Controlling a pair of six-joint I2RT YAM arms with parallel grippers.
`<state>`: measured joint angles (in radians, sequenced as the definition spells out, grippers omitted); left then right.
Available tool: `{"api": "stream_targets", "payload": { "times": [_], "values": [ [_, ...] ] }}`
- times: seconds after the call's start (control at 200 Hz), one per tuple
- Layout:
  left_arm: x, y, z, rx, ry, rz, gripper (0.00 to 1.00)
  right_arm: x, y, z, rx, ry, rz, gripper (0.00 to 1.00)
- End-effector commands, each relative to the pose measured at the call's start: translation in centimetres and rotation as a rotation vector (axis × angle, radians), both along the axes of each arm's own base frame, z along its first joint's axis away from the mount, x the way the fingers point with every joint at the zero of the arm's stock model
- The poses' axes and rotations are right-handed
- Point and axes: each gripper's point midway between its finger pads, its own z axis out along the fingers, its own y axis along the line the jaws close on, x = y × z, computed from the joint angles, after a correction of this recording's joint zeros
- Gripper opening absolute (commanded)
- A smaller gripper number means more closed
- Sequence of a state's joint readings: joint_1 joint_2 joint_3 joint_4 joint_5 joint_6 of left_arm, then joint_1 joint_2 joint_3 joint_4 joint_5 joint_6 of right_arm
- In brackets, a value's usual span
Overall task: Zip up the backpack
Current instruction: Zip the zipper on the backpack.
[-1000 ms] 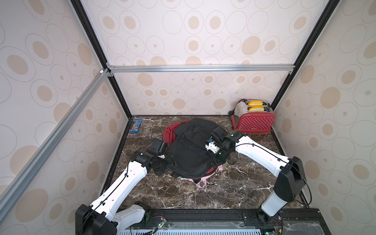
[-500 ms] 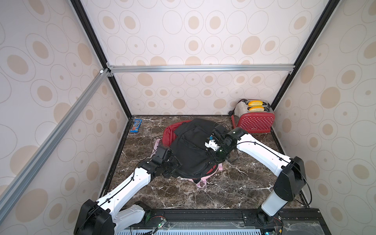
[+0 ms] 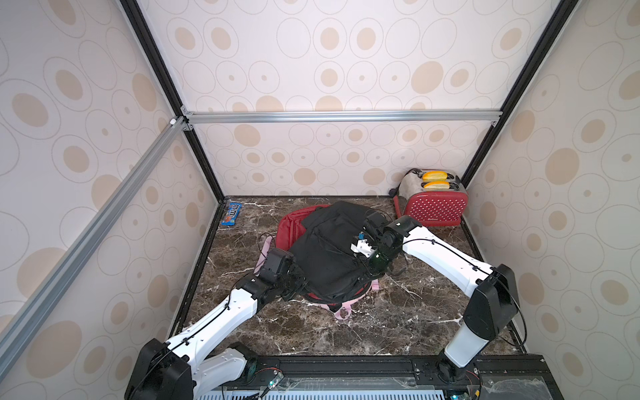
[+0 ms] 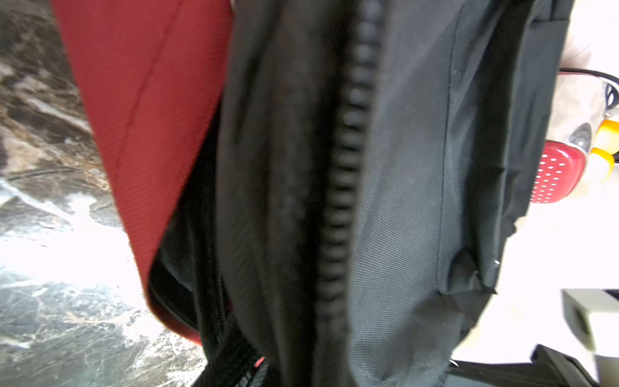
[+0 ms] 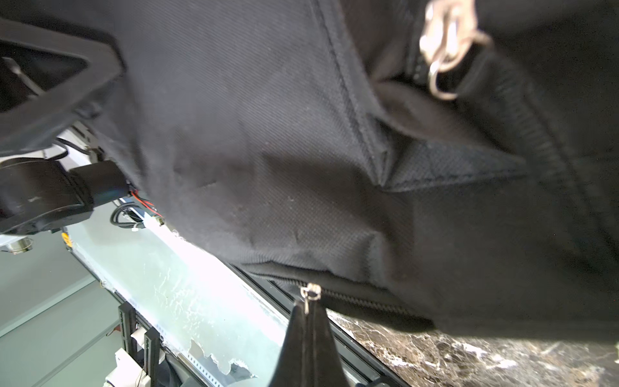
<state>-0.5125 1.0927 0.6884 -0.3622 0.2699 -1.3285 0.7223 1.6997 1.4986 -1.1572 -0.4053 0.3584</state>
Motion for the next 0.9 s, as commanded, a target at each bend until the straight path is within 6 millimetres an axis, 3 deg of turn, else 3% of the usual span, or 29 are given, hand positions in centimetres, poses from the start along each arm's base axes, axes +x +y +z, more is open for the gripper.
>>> {"api": "stream_targets", "payload": {
  "times": [0.0,0.275,0.896],
  "values": [
    [1.2,-1.2,3.6,-0.035,-0.097,-0.034,0.00,-0.5,-1.0,0.0,-0.060,0.006,0.029,0.00],
    [1.3,-0.8,6.3,0.005,-0.145,-0.063,0.00,0.2,-4.0,0.0,-0.213,-0.086,0.064,0.00],
    [1.8,-1.1,7.1,0.011,-0.152,-0.070,0.00,-1.9,-1.3,1.9,-0.286,-0.127,0.211,0.00]
  ]
}}
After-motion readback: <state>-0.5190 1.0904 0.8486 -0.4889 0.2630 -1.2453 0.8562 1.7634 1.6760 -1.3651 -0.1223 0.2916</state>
